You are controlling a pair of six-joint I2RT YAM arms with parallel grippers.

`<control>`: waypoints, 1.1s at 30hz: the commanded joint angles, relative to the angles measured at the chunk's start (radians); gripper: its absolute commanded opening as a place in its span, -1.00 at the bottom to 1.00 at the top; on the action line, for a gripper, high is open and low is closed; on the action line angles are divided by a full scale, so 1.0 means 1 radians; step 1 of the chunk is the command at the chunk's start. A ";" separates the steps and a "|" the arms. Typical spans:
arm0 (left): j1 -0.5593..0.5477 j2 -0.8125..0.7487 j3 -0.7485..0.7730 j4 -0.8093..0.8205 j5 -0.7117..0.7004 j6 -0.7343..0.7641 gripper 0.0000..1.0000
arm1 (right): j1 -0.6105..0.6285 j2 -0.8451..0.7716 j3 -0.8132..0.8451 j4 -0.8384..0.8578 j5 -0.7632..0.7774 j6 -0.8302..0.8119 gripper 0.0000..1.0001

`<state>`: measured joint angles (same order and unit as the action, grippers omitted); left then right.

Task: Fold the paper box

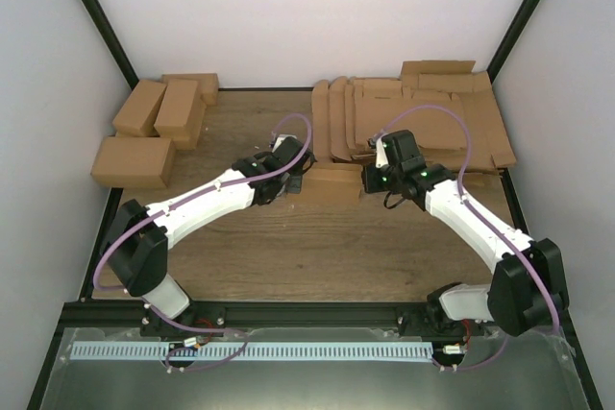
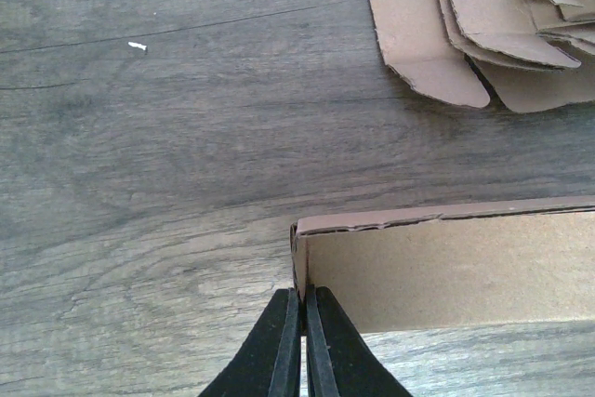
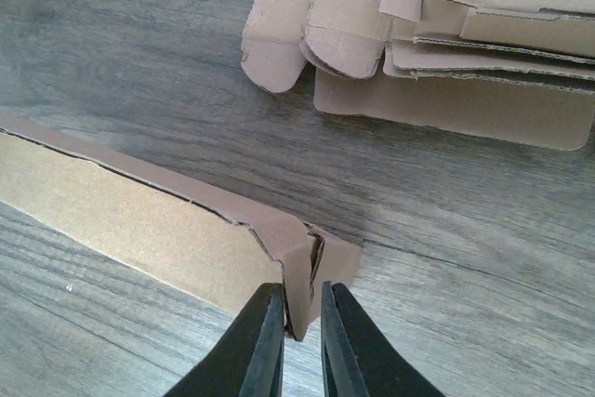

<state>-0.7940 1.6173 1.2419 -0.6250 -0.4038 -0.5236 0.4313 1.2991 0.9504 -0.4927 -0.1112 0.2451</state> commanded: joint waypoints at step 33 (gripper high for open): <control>-0.029 0.049 0.032 -0.039 0.005 -0.008 -0.92 | 0.066 -0.040 -0.142 0.227 0.228 0.044 -0.99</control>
<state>-0.8131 1.6337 1.2625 -0.6434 -0.4175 -0.5236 0.4816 1.2957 0.8768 -0.3424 0.0528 0.2646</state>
